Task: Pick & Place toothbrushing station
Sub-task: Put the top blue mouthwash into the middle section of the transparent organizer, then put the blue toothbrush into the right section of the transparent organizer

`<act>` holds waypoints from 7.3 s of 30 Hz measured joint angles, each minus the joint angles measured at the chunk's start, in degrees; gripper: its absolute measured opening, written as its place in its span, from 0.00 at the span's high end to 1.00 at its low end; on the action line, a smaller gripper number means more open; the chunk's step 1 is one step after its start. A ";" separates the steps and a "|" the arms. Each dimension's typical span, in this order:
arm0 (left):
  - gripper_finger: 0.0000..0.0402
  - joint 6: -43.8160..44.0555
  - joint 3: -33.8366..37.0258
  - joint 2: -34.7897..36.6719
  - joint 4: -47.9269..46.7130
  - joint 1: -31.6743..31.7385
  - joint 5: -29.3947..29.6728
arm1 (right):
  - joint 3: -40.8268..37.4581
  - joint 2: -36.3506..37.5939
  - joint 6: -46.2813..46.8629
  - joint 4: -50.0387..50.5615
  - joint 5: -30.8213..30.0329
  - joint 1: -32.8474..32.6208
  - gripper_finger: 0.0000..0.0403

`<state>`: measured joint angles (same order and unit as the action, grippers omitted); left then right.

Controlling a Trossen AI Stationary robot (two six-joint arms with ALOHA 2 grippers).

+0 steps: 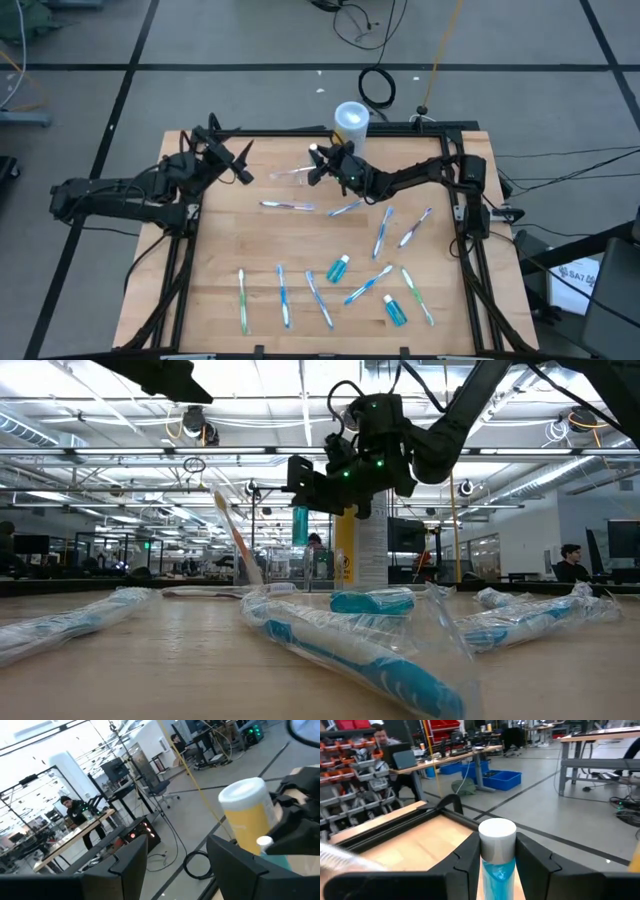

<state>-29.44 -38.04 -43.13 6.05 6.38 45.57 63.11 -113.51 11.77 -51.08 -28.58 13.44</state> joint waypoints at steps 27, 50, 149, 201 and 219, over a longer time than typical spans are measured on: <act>0.48 2.61 0.02 0.02 0.61 0.89 -0.73 | 9.35 -4.61 -1.77 8.73 -3.15 0.39 0.77; 0.48 2.90 0.02 0.02 -0.40 0.89 -0.71 | 9.38 -7.21 -1.95 12.85 -6.16 1.89 0.77; 0.48 13.36 0.04 -10.54 -2.14 11.60 -1.00 | -29.13 23.57 -18.31 43.05 30.34 5.15 0.63; 0.48 41.47 0.00 -15.23 0.59 6.71 -54.67 | -15.00 28.73 -118.07 21.19 2.21 -15.42 0.96; 0.48 53.10 0.02 -35.59 13.84 1.88 -54.59 | -14.99 26.44 -124.22 18.00 6.29 -14.82 0.96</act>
<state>23.66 -38.02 -78.72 19.89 8.26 -9.02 48.12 -87.07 -112.45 -33.08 -22.28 -1.39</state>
